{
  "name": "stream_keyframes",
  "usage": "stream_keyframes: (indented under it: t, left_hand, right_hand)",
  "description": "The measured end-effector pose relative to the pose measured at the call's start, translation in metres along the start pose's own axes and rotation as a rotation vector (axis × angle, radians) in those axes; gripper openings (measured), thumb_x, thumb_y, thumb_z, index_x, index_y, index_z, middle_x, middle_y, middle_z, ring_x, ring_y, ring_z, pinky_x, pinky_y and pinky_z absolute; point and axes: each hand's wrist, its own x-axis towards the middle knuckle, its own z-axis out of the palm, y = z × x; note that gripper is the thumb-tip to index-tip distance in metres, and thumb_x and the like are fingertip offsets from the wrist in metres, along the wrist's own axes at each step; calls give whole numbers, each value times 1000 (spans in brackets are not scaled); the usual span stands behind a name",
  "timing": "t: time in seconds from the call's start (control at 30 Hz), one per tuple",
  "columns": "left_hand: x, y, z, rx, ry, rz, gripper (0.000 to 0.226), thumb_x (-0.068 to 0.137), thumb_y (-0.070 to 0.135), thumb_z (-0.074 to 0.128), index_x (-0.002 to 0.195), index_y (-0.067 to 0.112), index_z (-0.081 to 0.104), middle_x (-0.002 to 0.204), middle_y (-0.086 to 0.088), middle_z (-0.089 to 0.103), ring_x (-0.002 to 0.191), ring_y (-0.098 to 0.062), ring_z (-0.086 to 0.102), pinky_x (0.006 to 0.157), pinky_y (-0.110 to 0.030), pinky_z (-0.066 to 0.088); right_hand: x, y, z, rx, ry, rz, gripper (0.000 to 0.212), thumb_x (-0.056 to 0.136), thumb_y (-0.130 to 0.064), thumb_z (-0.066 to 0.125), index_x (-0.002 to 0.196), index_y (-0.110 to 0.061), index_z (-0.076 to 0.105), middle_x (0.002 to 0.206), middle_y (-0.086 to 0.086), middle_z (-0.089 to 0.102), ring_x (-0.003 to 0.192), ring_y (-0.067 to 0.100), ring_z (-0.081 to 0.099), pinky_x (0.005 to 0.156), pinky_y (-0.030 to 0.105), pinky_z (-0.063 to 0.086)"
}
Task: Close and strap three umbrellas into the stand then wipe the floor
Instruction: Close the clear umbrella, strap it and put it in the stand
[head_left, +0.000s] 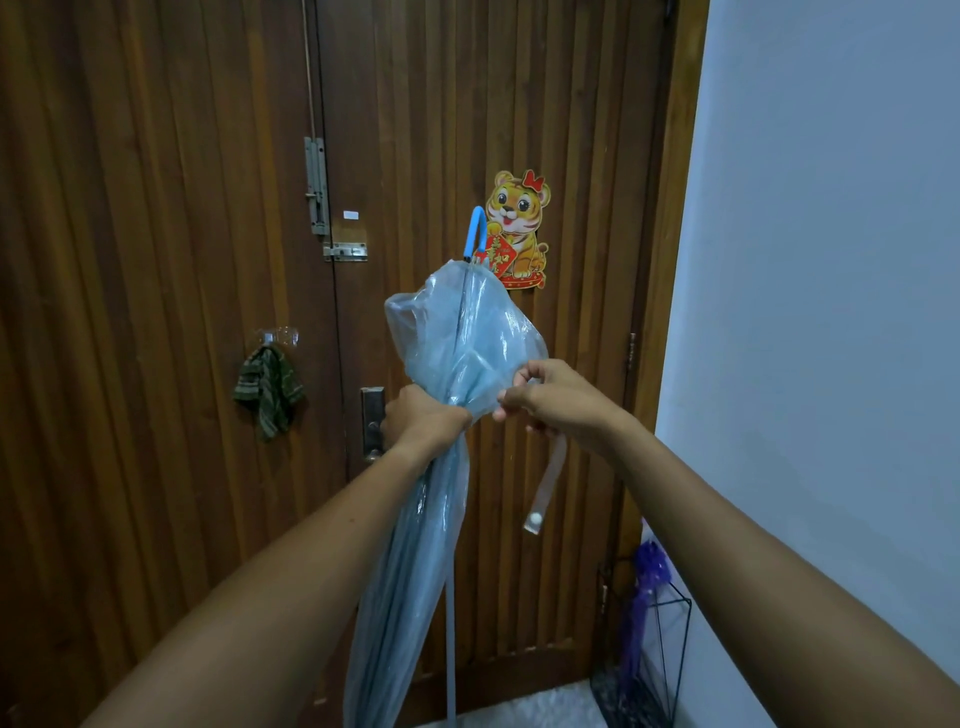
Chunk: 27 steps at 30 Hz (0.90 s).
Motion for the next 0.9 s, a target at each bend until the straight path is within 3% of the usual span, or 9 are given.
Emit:
stream_keyframes:
  t: [0.07,0.13,0.17,0.27,0.3,0.4,0.63,0.77,0.9]
  left_hand:
    - [-1,0,1,40,37,7,44,70,27,84,102,17,56,95,0,58,86,-21,59,68,-30,50]
    - [-1,0,0,73,58,9,45,70,29,84,105,15,60,95,-1,59,92,-25,64,67,-31,50]
    - [0,-1,1,84,60,8,46,70,30,84,107,15,61,96,-2,61,95,-27,66,67,-32,50]
    - [1,-3,0,90,53,-4,50,69,31,85,110,13,62,101,-5,65,96,-28,67,69,-33,54]
    - [2,-4,0,81,56,-15,51,69,31,85,111,12,62,101,-6,65,96,-29,67,70,-34,55]
    - [5,-5,0,50,77,-53,54,69,29,84,115,11,61,103,-7,63,99,-31,66,77,-36,57]
    - [5,-6,4,62,59,-26,51,69,29,85,110,12,59,103,-6,65,98,-29,67,79,-39,60]
    - [4,-6,7,48,39,-14,47,68,29,85,101,17,53,102,-6,65,95,-28,69,81,-42,61]
    - [7,-6,8,33,31,-20,52,69,29,86,110,13,57,102,-5,64,95,-27,68,81,-41,61]
  right_hand:
    - [2,2,0,-94,68,-65,16,91,-7,66,85,-13,53,83,9,75,53,-1,60,53,16,49]
    - [5,0,-1,-149,102,-88,15,93,-14,65,83,-13,54,85,7,69,73,7,64,73,28,54]
    - [5,-1,-3,-154,94,-77,17,96,-19,62,82,-14,55,85,6,65,77,11,62,76,31,52]
    - [4,-2,-7,-156,65,-69,14,101,-18,55,90,-10,60,87,6,65,81,15,61,76,29,49]
    - [3,-1,-8,-159,85,-80,7,99,-15,59,98,-8,61,89,5,69,81,14,64,74,28,51]
    - [-1,5,-9,-62,138,-52,20,92,-12,71,110,-11,65,94,7,77,77,19,75,65,27,59]
    - [4,5,-3,-154,258,-105,8,92,-18,72,96,-11,71,90,5,75,67,14,72,58,26,60]
    - [7,3,-2,-349,340,-191,6,95,-25,63,98,-21,61,92,-4,69,78,17,70,72,41,60]
    - [11,2,-4,-325,336,-193,18,90,-33,56,105,-29,64,97,-8,66,84,15,67,76,46,61]
